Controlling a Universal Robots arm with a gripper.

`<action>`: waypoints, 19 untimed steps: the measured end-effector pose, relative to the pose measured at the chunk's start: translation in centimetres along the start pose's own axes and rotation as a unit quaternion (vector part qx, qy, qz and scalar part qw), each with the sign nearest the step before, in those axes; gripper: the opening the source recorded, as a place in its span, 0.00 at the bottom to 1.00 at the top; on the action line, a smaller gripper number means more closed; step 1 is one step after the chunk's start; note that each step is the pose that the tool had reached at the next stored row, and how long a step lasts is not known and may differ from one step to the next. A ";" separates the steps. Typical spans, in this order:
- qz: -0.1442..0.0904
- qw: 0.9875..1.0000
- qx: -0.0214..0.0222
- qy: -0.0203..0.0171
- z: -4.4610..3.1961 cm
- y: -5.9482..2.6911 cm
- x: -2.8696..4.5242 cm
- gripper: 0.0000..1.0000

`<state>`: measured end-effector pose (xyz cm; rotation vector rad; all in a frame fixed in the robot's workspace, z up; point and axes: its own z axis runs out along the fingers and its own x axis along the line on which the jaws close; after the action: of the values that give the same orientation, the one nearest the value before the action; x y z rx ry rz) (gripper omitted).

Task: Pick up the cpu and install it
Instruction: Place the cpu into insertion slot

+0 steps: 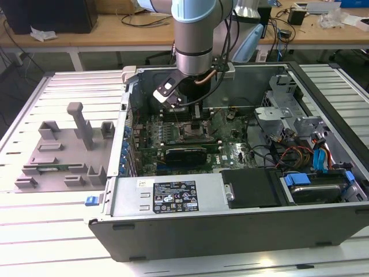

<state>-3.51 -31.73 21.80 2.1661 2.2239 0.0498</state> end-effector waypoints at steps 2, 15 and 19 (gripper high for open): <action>0.000 1.000 0.000 0.000 -1.01 0.05 0.00 0.11; 0.000 1.000 0.000 0.000 -4.03 0.20 0.01 0.11; 0.000 1.000 0.000 0.000 -4.06 0.20 0.01 0.11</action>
<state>-3.51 -31.70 25.87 2.1661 2.2239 0.0497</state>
